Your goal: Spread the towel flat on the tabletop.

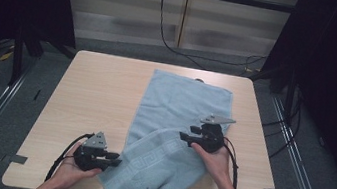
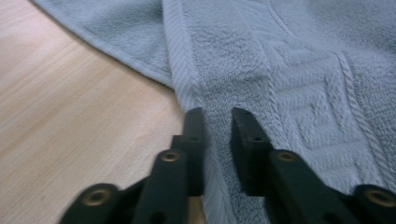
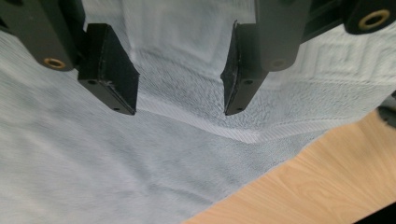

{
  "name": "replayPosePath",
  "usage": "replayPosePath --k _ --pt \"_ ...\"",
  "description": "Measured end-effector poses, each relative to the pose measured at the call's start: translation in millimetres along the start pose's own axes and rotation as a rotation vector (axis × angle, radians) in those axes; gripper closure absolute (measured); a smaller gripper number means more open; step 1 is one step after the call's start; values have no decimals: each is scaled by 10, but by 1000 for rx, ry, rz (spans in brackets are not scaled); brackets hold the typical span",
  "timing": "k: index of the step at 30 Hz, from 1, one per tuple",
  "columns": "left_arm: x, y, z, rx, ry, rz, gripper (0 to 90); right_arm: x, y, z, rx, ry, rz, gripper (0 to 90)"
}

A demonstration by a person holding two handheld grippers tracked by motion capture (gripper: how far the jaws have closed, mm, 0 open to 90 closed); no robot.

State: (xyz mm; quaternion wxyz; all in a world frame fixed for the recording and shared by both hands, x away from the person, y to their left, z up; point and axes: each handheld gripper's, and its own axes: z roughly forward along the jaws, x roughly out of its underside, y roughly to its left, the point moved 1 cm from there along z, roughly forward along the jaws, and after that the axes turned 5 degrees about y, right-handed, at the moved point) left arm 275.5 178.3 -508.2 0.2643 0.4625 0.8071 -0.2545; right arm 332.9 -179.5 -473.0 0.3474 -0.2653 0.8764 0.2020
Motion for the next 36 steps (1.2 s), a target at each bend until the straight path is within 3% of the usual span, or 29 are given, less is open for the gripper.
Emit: replayPosePath --k 4,6,7,9,13,14,17,20,22,26,28,29,31,33,34,35,36 --pt "-6 29 -18 5 6 5 848 -18 -16 257 5 71 -6 385" --pt "-4 65 -47 -5 -7 -14 894 21 -53 347 20 86 -3 378" --pt "-3 95 -59 -29 -2 -24 894 21 -53 347 20 86 -3 378" --pt "15 176 -73 -37 0 -57 894 35 -69 367 50 94 -11 377" --pt "16 238 -84 -29 -17 -89 897 95 -64 436 99 119 -16 381" --pt "11 228 -91 -28 -22 -87 897 95 -56 433 113 122 -19 417" --pt "-26 239 -163 -20 -55 -87 897 89 -4 411 107 123 -38 673" --pt "-39 295 -258 -15 -111 -120 897 80 31 382 106 108 -47 805" --pt "-44 320 -308 -8 -146 -137 897 57 21 318 71 71 -14 812" --pt "-113 333 -421 -3 -205 -145 897 -17 57 141 34 4 -10 829" --pt "-156 327 -478 -4 -232 -153 897 -67 87 -8 1 -49 -8 832" --pt "-184 319 -516 -2 -252 -152 898 -116 124 -162 -14 -100 -18 840" --pt "-221 291 -559 -4 -270 -151 898 -135 140 -223 -16 -114 -20 841" --pt "-256 261 -609 8 -290 -143 899 -196 189 -480 -35 -176 -24 845" --pt "-271 241 -632 12 -304 -141 899 -196 189 -480 -35 -176 -24 845" --pt "-283 218 -654 26 -312 -139 898 -203 232 -651 -46 -201 -37 846" --pt "-291 193 -672 26 -316 -130 898 -203 232 -651 -46 -201 -37 846"
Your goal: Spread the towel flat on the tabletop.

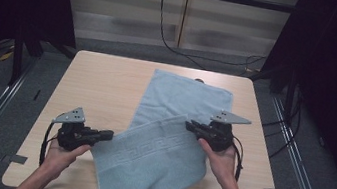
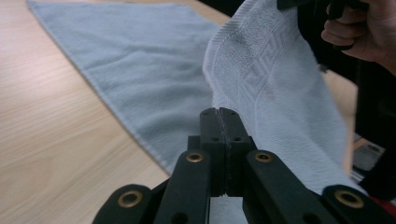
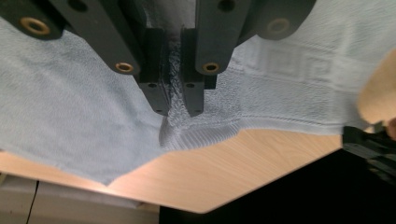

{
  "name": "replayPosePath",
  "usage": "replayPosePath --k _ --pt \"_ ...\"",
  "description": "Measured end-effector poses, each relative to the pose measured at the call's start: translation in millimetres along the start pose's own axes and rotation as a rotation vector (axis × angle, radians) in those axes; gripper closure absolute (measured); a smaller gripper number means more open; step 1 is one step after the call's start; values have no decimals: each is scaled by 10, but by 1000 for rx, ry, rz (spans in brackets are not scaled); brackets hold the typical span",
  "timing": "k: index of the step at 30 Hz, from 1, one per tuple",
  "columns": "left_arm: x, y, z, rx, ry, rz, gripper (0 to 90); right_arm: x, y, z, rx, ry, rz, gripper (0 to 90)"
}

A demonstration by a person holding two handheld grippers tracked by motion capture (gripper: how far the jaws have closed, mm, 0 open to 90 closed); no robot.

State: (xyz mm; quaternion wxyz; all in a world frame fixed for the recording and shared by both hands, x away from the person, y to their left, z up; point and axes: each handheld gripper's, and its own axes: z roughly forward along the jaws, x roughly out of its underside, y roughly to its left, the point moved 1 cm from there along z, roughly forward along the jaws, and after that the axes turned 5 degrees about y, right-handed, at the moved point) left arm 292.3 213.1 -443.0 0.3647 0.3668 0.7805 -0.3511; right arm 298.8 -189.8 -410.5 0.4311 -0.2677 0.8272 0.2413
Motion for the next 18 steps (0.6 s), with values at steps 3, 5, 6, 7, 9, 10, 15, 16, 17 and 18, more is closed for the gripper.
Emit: replayPosePath --k 3,5,6,7,9,10,15,16,17,18 --pt "1 -108 -17 30 -1 15 898 21 80 -239 -22 -13 -16 850" --pt "36 -173 -6 46 15 29 899 99 132 -391 -29 -19 -19 850" --pt "75 -212 5 60 35 37 899 163 154 -466 -39 -18 -16 850" --pt "126 -259 21 69 55 40 899 249 177 -532 -48 -20 -5 851" --pt "255 -334 58 87 106 50 898 602 259 -667 -55 23 10 850" --pt "327 -366 79 102 131 51 898 602 259 -667 -55 23 10 850" --pt "600 -539 166 159 252 56 897 1186 398 -722 -95 148 26 834" --pt "623 -567 176 174 267 57 896 1256 421 -721 -98 172 24 817" --pt "637 -593 175 184 272 58 894 1305 442 -727 -101 193 21 789" --pt "636 -598 168 190 270 58 888 1334 463 -748 -107 195 17 738"
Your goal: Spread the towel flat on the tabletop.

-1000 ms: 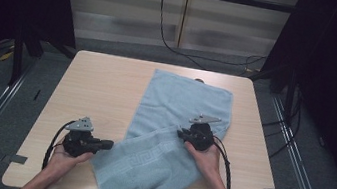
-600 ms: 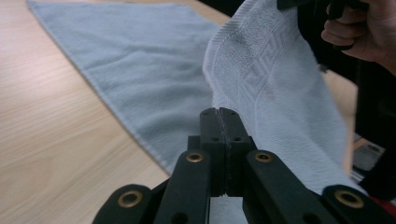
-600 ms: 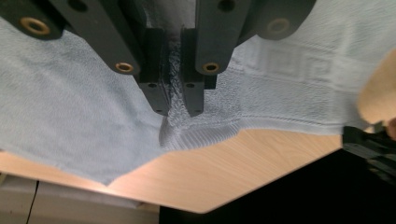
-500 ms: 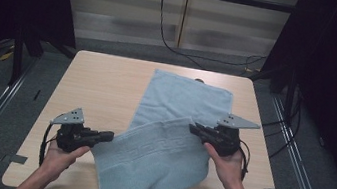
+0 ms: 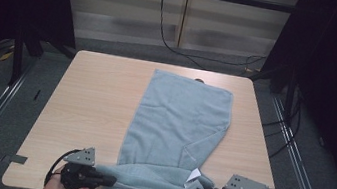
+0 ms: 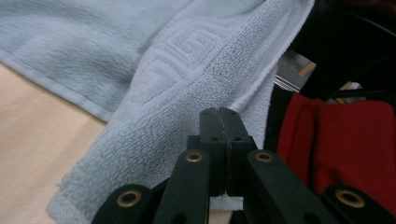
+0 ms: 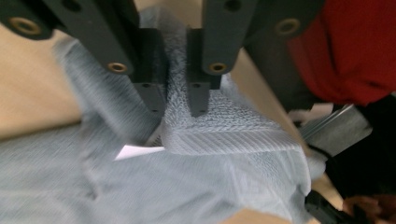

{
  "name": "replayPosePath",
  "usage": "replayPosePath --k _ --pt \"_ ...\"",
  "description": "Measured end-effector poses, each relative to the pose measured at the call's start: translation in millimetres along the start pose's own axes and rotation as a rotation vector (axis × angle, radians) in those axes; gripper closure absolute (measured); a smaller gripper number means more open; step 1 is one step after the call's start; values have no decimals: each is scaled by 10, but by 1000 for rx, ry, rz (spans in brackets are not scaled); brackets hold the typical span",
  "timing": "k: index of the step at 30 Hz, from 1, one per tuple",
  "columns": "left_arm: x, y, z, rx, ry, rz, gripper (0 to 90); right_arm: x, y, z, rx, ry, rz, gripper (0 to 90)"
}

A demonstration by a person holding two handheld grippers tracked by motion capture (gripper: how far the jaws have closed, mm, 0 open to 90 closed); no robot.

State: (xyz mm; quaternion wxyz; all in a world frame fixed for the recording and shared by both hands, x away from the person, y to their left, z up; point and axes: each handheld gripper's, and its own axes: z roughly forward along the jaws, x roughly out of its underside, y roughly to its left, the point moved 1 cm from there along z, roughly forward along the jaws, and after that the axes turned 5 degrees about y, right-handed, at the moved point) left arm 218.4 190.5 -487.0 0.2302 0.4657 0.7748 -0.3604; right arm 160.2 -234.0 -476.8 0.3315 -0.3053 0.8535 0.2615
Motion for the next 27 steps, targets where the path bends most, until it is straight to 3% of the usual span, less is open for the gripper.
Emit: replayPosePath --k 3,7,9,10,13,17,21,24,27 --pt "-42 -4 -87 32 -49 3 843 -36 9 -99 15 -34 7 640" --pt "-137 46 -239 38 -128 3 785 -204 -39 -260 34 -101 12 585" --pt "-191 97 -294 13 -145 4 763 -283 -59 -289 46 -121 5 568" --pt "-216 131 -310 0 -152 4 740 -335 -39 -312 18 -148 -28 585" --pt "-274 277 -315 -20 -172 -33 733 -339 11 -312 11 -136 -31 573" --pt "-327 447 -269 -57 -167 -65 713 -227 72 -312 23 -104 -24 528" --pt "-381 619 -204 -142 -124 -59 673 -154 65 -373 43 -75 -32 475" --pt "-424 784 -142 -170 -114 -94 675 -128 29 -458 49 -98 -19 470" --pt "-458 888 -56 -161 -99 -113 669 -108 -32 -524 64 -121 9 471"
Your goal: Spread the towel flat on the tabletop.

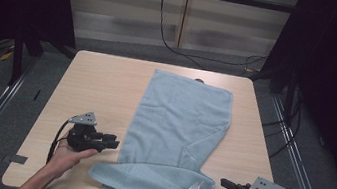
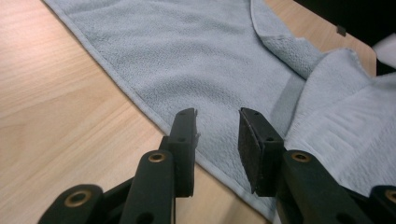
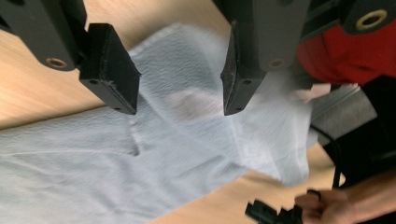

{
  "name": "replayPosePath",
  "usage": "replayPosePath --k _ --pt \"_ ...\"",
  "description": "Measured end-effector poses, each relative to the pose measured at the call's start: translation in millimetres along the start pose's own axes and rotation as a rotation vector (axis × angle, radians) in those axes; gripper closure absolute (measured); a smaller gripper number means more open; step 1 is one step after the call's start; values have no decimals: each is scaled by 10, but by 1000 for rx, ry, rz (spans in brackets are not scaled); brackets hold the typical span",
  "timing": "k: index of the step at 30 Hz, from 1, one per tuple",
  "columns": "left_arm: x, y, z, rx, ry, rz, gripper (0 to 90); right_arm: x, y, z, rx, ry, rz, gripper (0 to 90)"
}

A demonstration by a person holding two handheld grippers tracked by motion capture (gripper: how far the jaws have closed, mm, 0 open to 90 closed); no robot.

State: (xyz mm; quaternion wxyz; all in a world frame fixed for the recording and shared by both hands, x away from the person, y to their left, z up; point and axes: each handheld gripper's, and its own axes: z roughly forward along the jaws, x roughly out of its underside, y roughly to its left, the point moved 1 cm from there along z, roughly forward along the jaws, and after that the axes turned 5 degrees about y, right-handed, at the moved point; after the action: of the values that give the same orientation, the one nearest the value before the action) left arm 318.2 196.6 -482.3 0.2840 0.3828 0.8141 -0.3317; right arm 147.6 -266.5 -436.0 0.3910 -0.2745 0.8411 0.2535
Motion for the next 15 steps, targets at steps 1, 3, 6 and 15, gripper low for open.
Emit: replayPosePath --k 1,3,6,15 --pt "-11 10 33 -5 10 1 659 0 -46 8 -5 -12 14 474" --pt "-46 42 115 -7 29 -5 646 -20 -121 84 19 -5 31 485" --pt "-100 79 233 -22 36 -13 618 -78 -232 280 25 3 42 498" --pt "-209 10 592 -51 130 41 460 -417 -462 1124 4 165 3 492"
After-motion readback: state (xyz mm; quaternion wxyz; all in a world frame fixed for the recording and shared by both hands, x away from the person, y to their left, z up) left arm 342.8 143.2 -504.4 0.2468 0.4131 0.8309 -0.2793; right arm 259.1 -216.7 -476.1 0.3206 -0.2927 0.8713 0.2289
